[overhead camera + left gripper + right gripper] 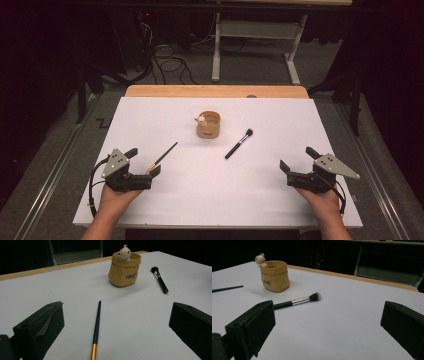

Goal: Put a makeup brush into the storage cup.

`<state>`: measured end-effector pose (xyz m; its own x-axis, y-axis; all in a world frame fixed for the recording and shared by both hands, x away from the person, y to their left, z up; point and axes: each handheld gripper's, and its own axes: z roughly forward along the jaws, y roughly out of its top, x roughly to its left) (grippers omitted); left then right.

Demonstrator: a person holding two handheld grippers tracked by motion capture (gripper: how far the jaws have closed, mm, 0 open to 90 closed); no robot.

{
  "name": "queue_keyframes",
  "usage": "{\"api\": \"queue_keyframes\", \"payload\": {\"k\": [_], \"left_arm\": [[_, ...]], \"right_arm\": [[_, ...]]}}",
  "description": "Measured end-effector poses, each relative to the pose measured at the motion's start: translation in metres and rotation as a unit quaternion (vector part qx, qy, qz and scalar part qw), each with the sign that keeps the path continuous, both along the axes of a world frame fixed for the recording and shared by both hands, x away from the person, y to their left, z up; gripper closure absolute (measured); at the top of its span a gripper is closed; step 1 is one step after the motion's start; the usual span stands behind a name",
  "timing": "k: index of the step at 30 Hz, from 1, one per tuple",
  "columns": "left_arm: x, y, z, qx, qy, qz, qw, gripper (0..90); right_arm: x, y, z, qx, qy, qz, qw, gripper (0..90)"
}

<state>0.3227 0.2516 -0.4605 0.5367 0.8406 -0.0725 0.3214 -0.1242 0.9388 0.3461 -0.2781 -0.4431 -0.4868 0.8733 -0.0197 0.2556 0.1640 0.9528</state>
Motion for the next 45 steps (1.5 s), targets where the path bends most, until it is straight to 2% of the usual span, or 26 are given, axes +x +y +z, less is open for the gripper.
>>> {"api": "queue_keyframes", "payload": {"k": [24,28,31,33,45], "left_arm": [[-0.0006,0.0022,-0.0011,-0.003,0.002,0.002,1.0000,0.8],[-0.0001,0.0037,-0.0019,-0.009,0.007,0.003,0.9999,0.9],[0.0004,0.0039,-0.0020,-0.008,0.011,0.002,0.9999,1.9],[0.0013,0.0032,-0.0028,-0.005,0.020,0.000,0.9998,2.5],[0.0038,0.0059,-0.0045,-0.001,0.031,0.009,0.9995,3.7]], "right_arm": [[0.0018,-0.0006,-0.0004,0.004,-0.002,-0.002,1.0000,0.1],[0.0027,-0.0002,-0.0004,0.003,-0.003,0.000,1.0000,0.1],[0.0029,-0.0001,-0.0006,0.004,0.001,-0.001,1.0000,0.1],[0.0033,-0.0005,-0.0007,0.005,0.001,-0.002,1.0000,0.1],[0.0028,-0.0001,-0.0022,0.003,0.010,0.000,0.9999,0.2]]}}
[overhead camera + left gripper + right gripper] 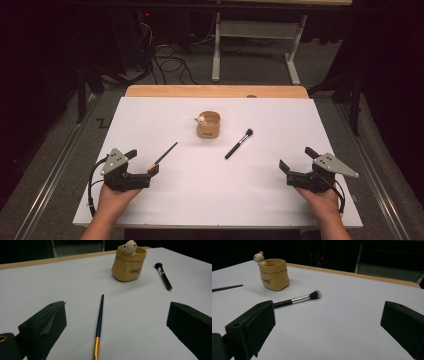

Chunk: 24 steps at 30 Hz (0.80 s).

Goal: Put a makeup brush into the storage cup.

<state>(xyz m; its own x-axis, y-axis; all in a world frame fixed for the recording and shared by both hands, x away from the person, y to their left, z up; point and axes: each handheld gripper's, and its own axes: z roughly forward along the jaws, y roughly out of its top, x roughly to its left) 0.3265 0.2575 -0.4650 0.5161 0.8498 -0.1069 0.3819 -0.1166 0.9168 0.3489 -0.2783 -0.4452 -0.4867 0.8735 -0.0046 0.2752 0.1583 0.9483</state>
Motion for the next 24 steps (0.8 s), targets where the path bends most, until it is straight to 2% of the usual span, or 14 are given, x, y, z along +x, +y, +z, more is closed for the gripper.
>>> {"api": "queue_keyframes", "payload": {"k": [6,18,24], "left_arm": [[0.002,0.003,0.000,0.001,0.012,0.003,0.9999,5.7],[0.005,0.005,-0.002,0.055,0.028,0.010,0.9980,5.8],[0.005,0.006,-0.002,0.065,0.036,0.018,0.9971,5.7]], "right_arm": [[0.001,-0.002,-0.001,-0.003,0.001,-0.002,1.0000,0.2],[0.011,0.000,0.001,-0.017,0.004,-0.005,0.9998,0.2],[0.008,0.002,-0.001,-0.022,0.009,0.001,0.9997,0.2]]}}
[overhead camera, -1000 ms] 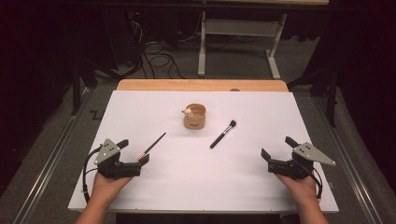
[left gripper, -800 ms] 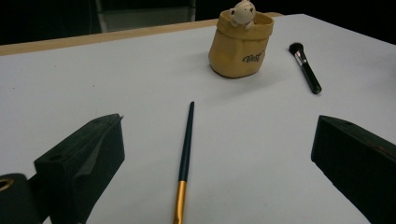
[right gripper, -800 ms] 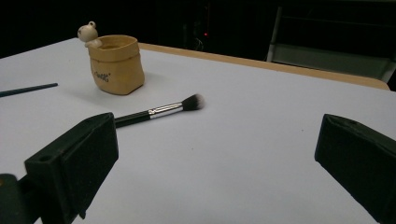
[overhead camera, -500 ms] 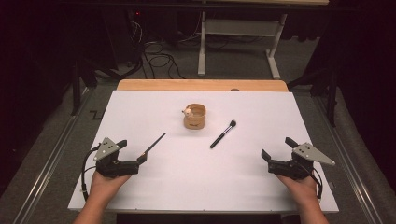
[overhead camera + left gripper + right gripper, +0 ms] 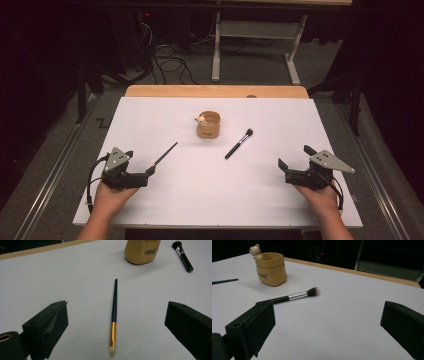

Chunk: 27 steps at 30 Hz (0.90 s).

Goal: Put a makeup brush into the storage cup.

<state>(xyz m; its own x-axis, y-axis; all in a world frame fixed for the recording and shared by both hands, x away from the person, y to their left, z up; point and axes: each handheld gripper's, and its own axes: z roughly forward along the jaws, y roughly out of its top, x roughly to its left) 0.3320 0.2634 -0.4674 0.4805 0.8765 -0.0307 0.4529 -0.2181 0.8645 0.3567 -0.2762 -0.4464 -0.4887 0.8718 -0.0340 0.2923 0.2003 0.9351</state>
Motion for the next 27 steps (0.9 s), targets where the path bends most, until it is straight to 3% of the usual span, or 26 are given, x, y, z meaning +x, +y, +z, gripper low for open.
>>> {"api": "queue_keyframes", "payload": {"k": [13,27], "left_arm": [[0.0069,0.0019,-0.0025,0.018,0.039,0.009,0.9991,5.4],[0.0097,-0.0002,-0.0063,0.049,0.078,0.006,0.9958,5.3]], "right_arm": [[-0.0066,-0.0028,-0.0044,-0.002,0.007,-0.001,1.0000,0.2],[-0.0079,-0.0042,-0.0047,0.001,0.008,-0.002,1.0000,0.2]]}}
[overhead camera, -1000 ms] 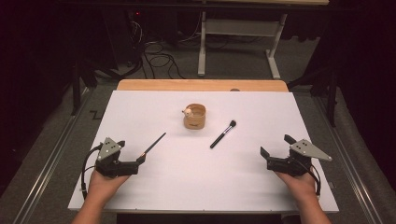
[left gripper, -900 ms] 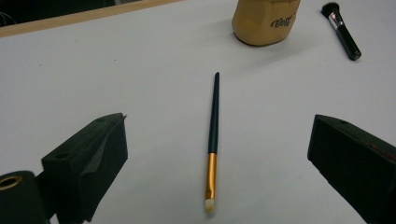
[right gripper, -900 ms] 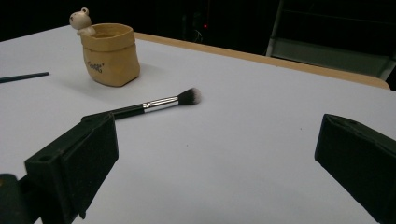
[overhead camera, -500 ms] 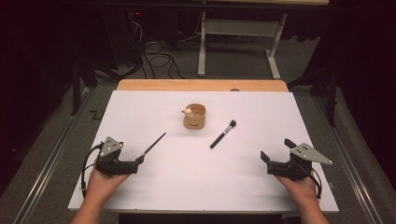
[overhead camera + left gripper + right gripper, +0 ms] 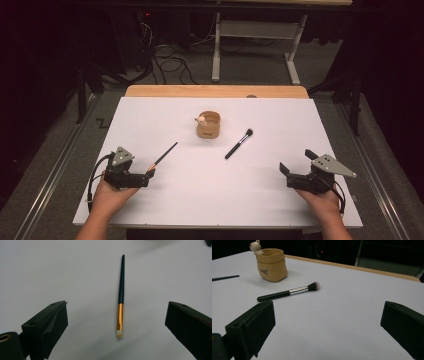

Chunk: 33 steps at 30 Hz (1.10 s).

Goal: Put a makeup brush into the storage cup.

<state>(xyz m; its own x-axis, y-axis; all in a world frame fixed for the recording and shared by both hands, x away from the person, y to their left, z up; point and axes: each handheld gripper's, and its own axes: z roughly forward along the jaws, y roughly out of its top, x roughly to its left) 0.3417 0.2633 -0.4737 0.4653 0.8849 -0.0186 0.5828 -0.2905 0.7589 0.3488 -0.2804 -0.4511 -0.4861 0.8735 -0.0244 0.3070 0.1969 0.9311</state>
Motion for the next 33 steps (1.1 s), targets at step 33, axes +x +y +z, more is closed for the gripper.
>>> {"api": "queue_keyframes", "payload": {"k": [33], "left_arm": [[0.000,0.001,-0.007,-0.015,0.082,0.023,0.9962,3.9]], "right_arm": [[0.017,-0.002,0.008,-0.004,0.007,-0.012,0.9999,0.3]]}}
